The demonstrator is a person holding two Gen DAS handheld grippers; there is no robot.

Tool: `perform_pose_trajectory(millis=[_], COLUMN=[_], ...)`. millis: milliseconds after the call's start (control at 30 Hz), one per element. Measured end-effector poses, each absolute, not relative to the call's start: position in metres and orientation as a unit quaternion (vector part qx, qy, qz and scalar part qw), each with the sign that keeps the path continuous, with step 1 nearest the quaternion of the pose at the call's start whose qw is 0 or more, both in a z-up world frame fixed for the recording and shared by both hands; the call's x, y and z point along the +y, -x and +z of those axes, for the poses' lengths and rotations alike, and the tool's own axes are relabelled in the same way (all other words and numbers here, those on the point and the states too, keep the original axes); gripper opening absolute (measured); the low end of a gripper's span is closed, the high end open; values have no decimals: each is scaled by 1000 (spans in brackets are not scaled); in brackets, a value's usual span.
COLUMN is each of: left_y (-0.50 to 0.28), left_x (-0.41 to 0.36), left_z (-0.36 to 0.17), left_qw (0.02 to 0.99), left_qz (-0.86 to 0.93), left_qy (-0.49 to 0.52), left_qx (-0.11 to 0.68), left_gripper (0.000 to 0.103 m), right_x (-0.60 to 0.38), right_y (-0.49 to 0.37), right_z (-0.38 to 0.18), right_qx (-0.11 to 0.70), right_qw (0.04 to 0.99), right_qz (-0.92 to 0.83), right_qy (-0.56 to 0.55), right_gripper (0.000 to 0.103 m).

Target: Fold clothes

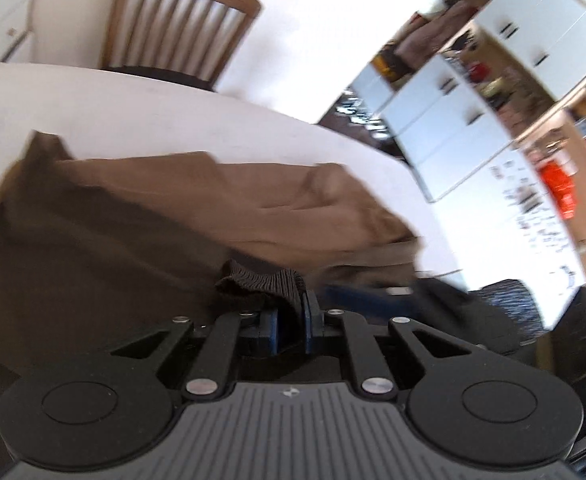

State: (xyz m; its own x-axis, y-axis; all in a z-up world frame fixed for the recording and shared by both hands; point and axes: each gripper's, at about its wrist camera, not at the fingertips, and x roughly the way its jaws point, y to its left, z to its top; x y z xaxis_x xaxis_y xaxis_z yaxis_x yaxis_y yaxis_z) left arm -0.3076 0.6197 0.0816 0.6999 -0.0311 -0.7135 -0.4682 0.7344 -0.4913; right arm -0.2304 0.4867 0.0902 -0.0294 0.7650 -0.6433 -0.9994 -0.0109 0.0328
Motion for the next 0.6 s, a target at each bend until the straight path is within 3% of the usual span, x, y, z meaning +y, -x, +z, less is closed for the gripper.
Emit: perform_pose_trajectory(millis=[300, 400, 467, 500, 533, 600], left_y=[304, 302, 301, 300, 299, 297], left_x=[607, 602, 596, 592, 586, 574], left_z=[76, 67, 62, 61, 60, 60], left_qw=[860, 859, 862, 865, 870, 880], left_qz=[108, 109, 104, 103, 101, 97], left_qy=[316, 284, 256, 237, 215, 177], left_qx=[386, 413, 424, 429, 433, 430], left_gripper=[11, 17, 27, 37, 56, 70], right_x=[488, 479, 471, 466, 460, 448], right_y=[212, 186, 168, 160, 151, 131], right_z=[75, 75, 79, 83, 88, 99], right_qx=[300, 322, 327, 329, 329, 326], right_qw=[686, 701, 713, 719, 725, 743], right_qz=[605, 573, 555, 547, 539, 518], right_qy=[270, 277, 279, 277, 275, 270], right_gripper=[103, 103, 103, 103, 103, 103])
